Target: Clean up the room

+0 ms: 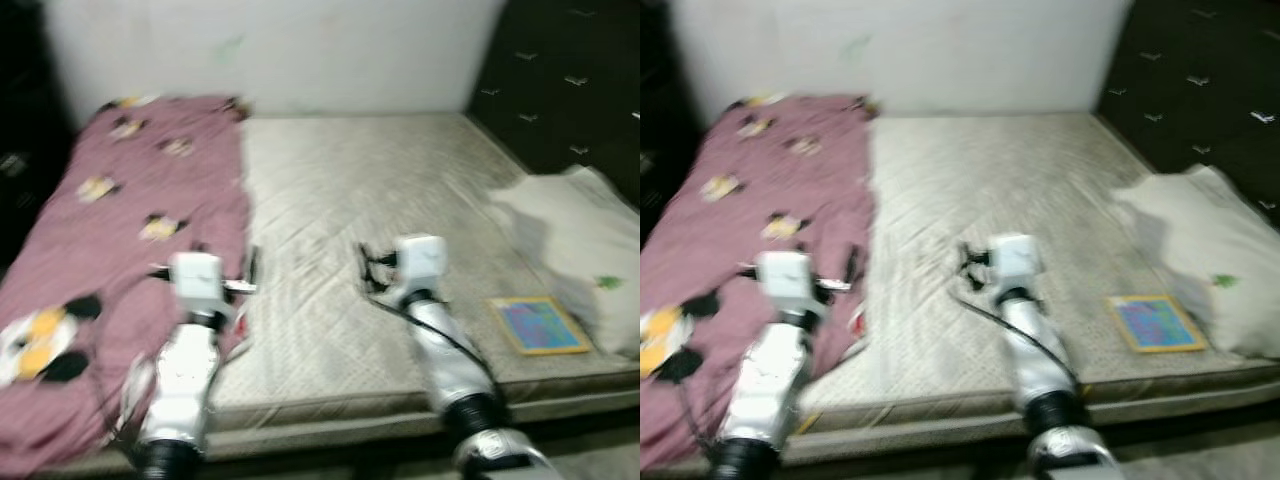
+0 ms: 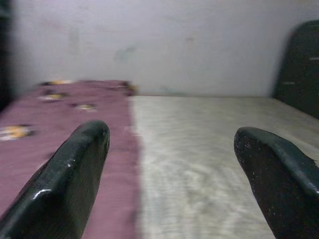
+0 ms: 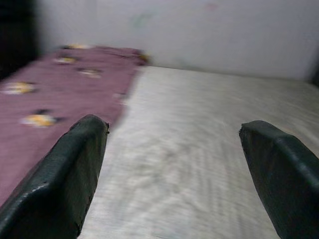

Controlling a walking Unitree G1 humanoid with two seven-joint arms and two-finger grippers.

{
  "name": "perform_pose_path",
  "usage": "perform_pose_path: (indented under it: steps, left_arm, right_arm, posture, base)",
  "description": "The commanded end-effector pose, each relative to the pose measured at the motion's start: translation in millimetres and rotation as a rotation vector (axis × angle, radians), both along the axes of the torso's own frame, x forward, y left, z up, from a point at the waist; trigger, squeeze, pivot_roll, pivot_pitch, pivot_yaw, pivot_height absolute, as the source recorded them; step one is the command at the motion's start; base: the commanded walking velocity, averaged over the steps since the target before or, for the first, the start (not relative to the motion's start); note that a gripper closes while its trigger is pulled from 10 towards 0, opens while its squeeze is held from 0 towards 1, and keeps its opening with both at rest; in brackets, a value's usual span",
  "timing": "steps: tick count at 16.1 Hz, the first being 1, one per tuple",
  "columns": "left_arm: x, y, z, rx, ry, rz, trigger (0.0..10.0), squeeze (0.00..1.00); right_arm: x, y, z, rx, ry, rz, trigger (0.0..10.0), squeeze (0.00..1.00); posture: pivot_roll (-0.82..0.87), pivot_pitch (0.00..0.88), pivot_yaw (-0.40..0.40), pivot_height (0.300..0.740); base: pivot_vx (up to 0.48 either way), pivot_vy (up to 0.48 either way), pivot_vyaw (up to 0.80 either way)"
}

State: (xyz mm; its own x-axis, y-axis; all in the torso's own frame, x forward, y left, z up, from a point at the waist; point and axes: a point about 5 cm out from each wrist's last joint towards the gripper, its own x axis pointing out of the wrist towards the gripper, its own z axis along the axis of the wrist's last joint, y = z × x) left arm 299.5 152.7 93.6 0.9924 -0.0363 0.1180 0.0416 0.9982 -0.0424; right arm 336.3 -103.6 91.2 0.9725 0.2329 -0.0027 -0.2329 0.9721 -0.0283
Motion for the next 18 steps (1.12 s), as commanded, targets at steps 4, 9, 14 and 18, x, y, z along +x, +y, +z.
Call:
perform_pose_path:
  steps: [4,9,14,18]
  left_arm:
    - [0.8,-9.2,-0.9,-0.032,0.006,-0.022,10.0,0.0]
    - [1.5,-11.4,-1.4,-0.044,0.009,-0.031,10.0,0.0]
    - [2.6,-11.8,-0.4,-0.048,-0.001,-0.038,10.0,0.0]
    - [3.1,-14.9,-2.7,-0.073,0.02,-0.051,10.0,0.0]
  right_arm:
    - [2.3,-11.8,0.2,-0.006,0.002,-0.029,10.0,0.0]
    - [2.6,-12.7,-1.1,-0.008,0.008,-0.028,10.0,0.0]
    - [2.9,-12.0,-1.7,-0.011,0.012,-0.021,10.0,0.0]
    - [3.5,-12.6,-1.6,-0.014,0.013,-0.022,10.0,0.0]
  posture:
    - [-0.03,0.0,0.003,0.74]
    - [-0.04,0.0,0.004,0.74]
    - [-0.04,0.0,0.001,0.74]
    - [-0.04,0.0,0.001,0.74]
  base:
    - [0.0,0.0,0.16]
    - [0.0,0.061,0.0]
    - [0.0,0.479,0.0]
    - [0.0,0.313,0.0]
